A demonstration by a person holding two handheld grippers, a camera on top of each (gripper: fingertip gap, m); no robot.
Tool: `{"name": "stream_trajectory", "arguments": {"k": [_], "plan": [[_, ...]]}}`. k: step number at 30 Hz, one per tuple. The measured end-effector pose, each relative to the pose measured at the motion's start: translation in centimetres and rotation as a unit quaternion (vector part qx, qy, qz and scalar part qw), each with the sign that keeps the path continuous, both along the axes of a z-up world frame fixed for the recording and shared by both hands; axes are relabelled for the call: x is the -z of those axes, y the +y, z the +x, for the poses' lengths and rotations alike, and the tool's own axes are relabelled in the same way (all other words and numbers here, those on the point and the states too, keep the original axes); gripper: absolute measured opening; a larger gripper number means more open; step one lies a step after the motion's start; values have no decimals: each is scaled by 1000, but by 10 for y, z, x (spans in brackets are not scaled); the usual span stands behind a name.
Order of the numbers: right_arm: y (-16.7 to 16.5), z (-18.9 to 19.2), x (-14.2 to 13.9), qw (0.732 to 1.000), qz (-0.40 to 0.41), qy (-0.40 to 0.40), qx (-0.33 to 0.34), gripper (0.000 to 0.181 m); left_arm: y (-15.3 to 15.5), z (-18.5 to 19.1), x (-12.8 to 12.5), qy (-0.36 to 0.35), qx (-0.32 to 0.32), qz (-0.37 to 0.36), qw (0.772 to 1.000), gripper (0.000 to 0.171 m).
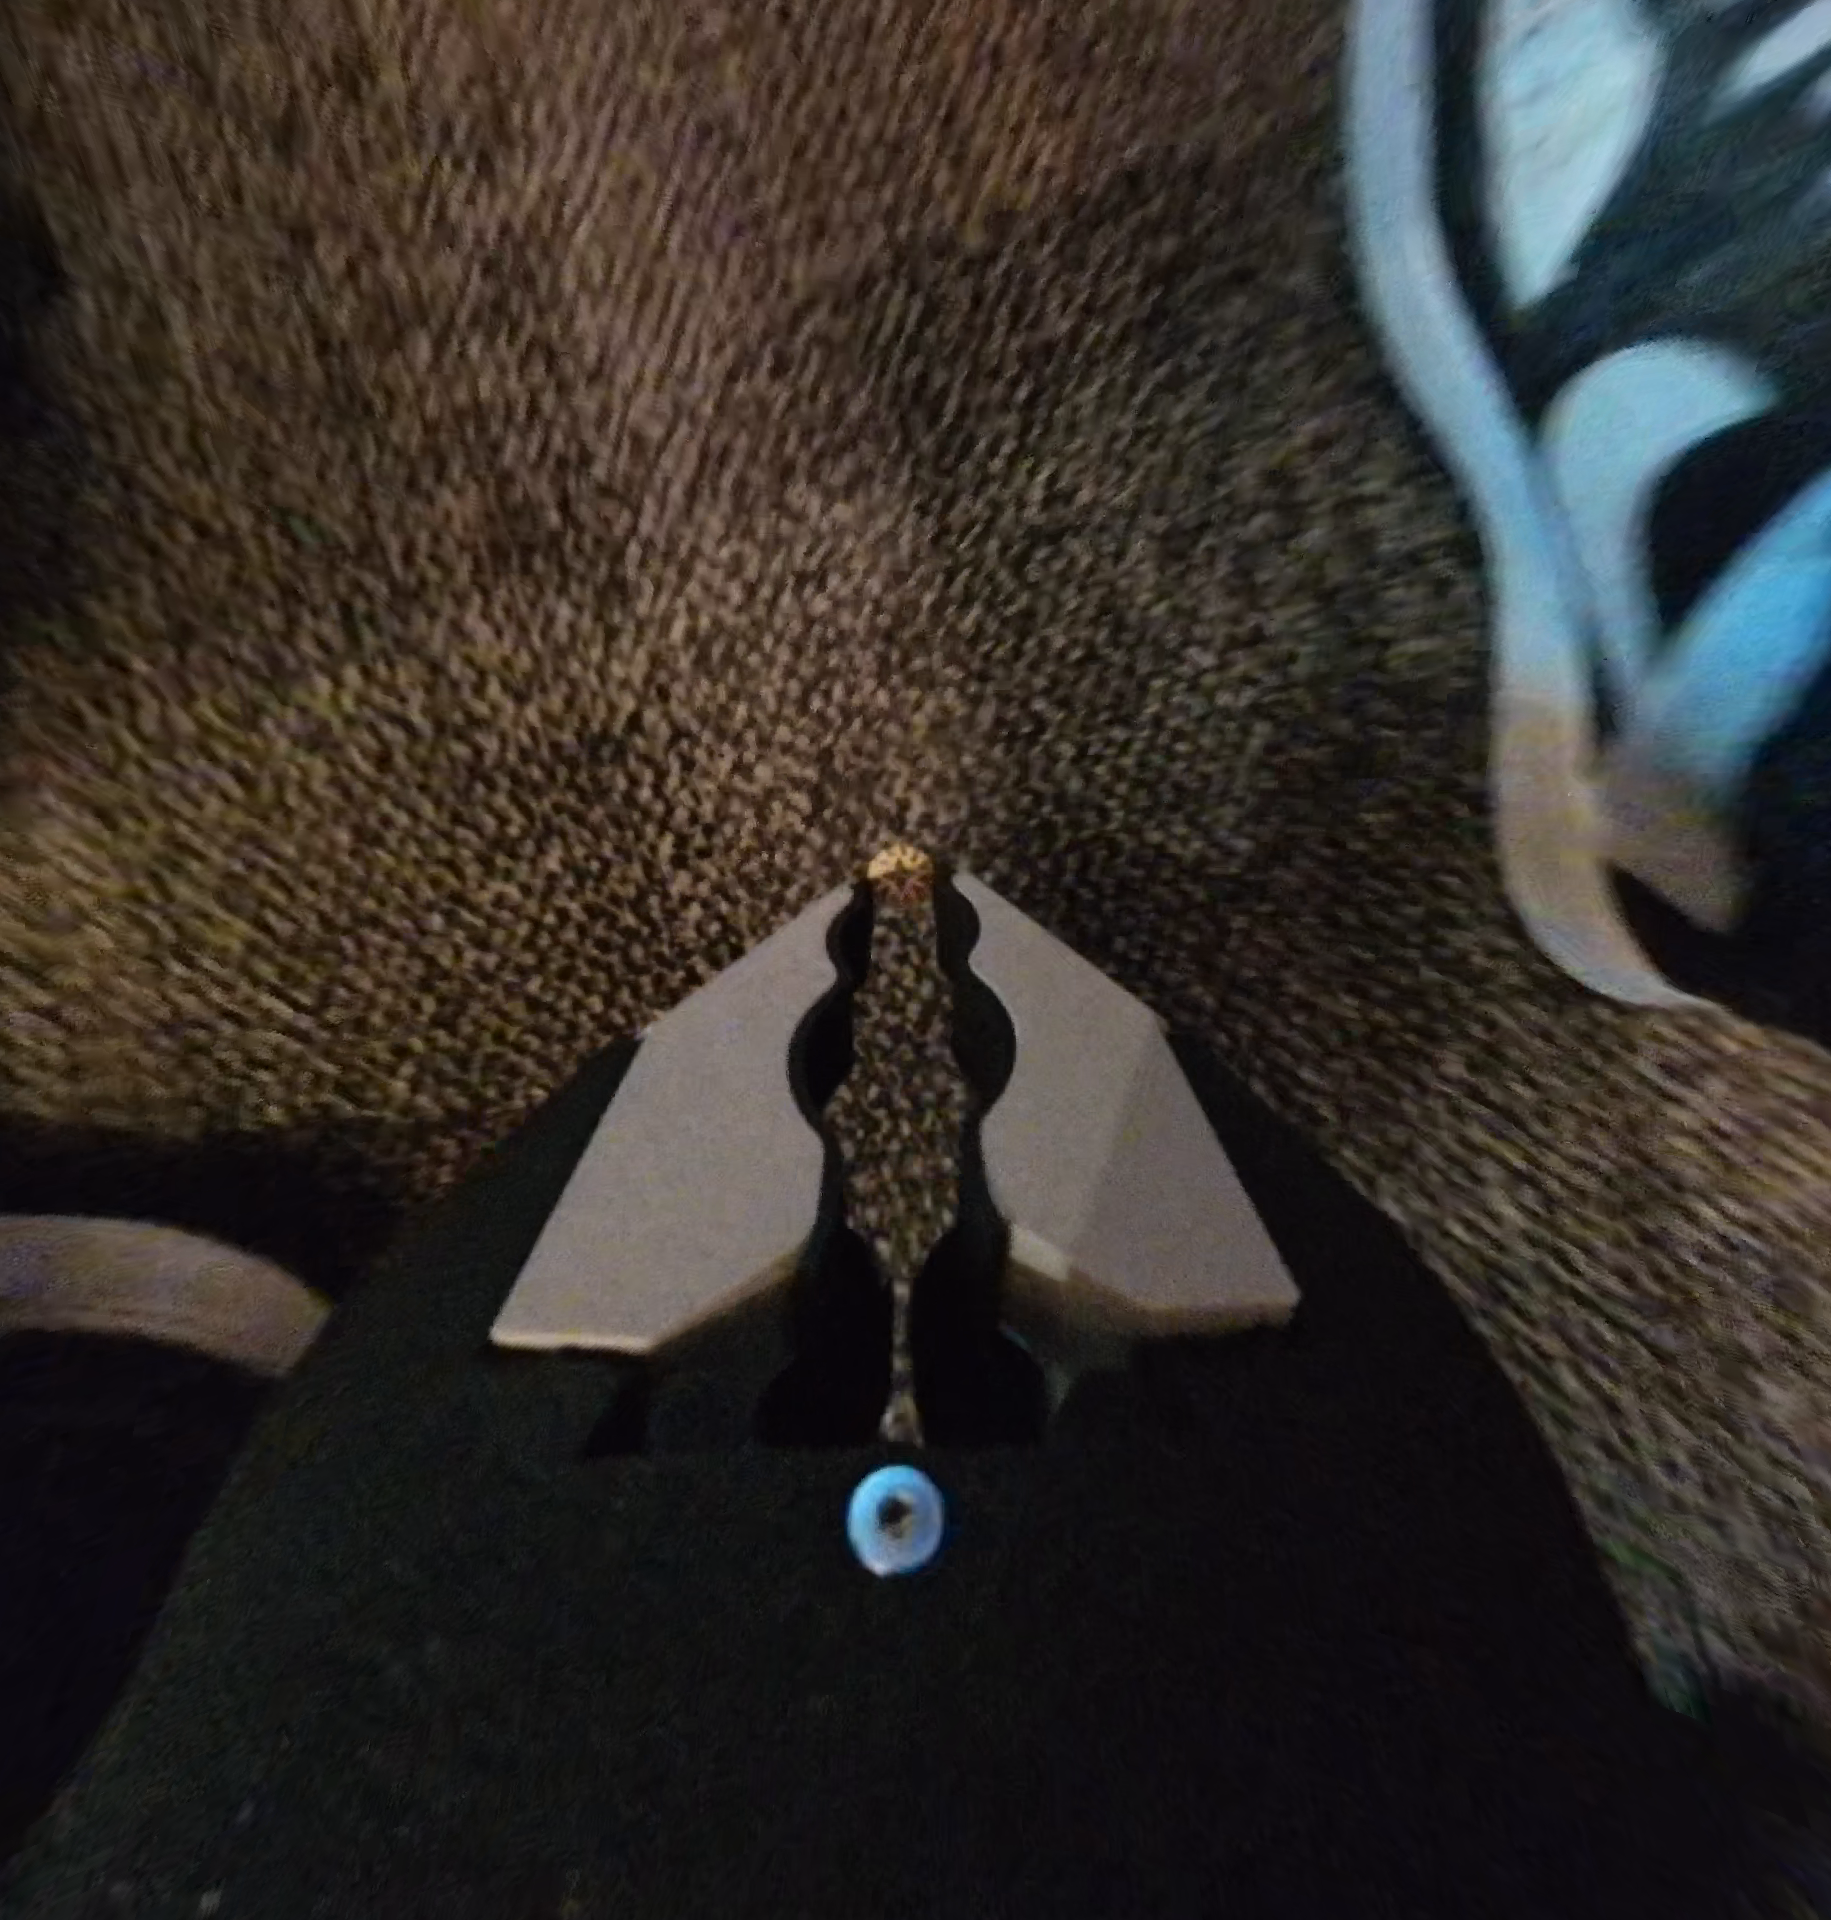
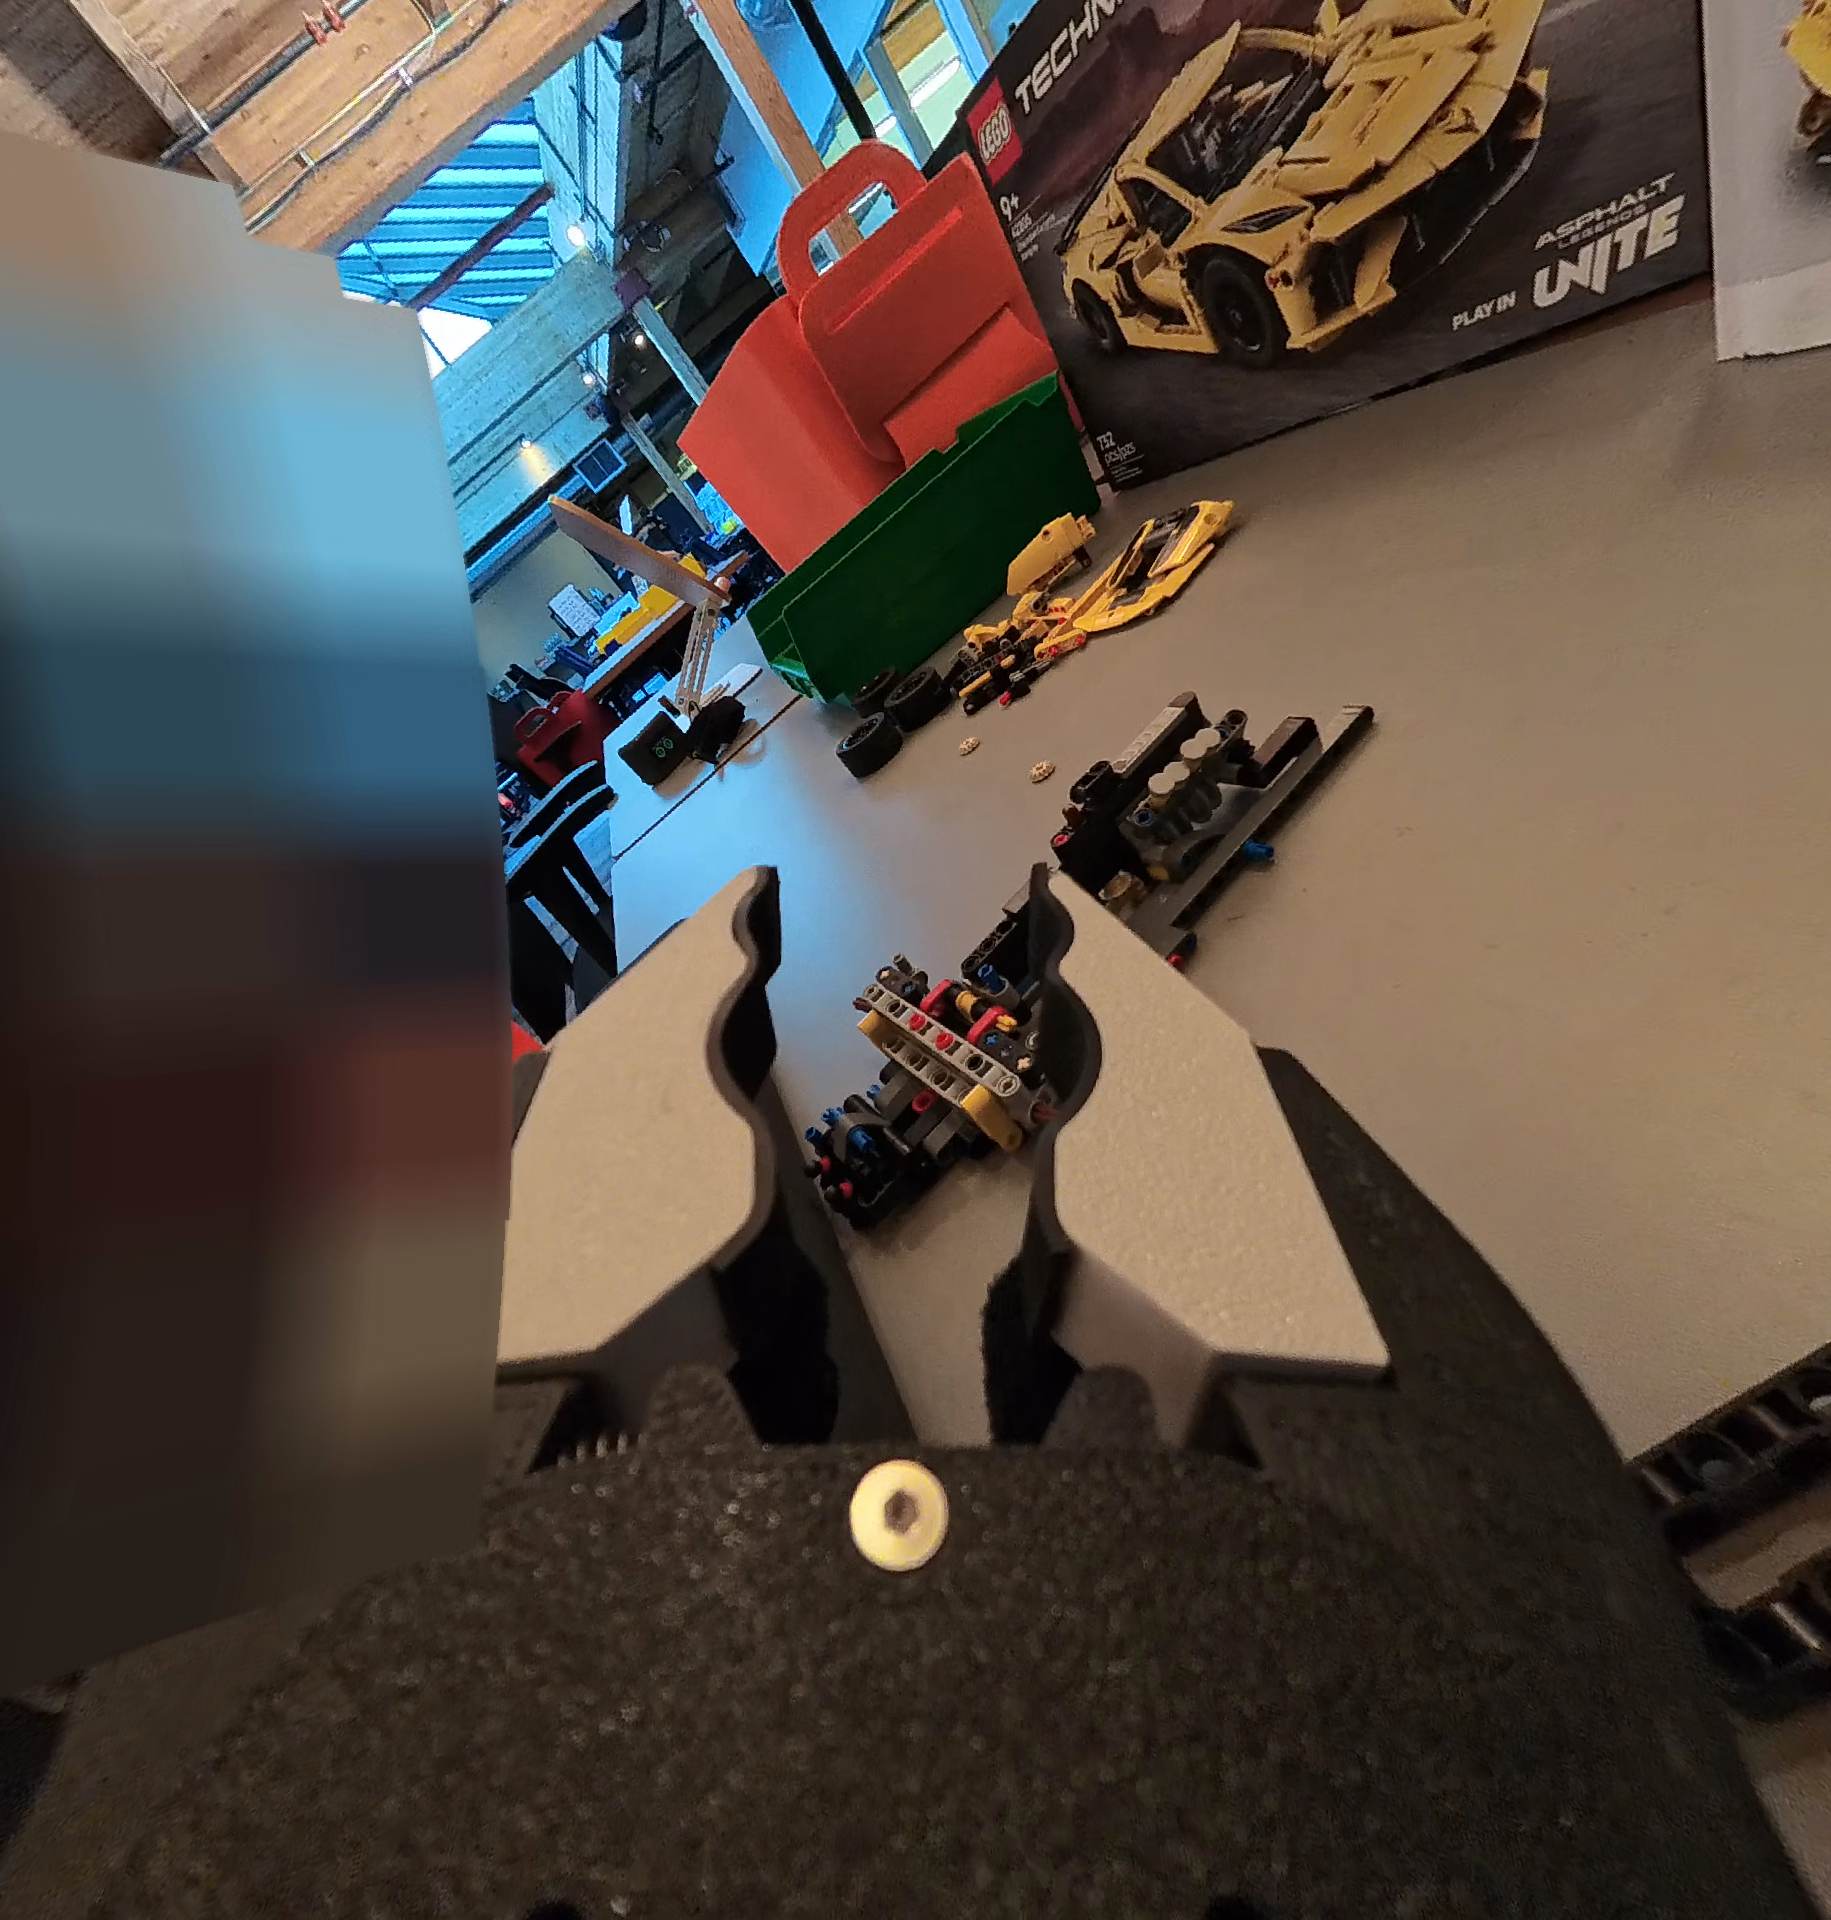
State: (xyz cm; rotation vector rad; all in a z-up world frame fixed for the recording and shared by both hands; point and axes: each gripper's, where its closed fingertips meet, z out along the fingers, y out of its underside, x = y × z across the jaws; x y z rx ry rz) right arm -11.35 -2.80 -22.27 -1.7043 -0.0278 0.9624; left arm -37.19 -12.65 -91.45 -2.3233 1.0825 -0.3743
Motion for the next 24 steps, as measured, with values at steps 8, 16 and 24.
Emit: {"name": "stream_trajectory", "arguments": {"k": [8,16,24], "plan": [[21,-4,-2,993,28,-105,36,42,-28,-5,-232,-35,248,16,968,12],[124,-122,7,902,20,-421,-97,45,-36,-70,-448,-123,286,41,949,13],[185,-129,85,815,-74,-541,-195,28,7,-139,-544,-202,102,129,965,13]]}}
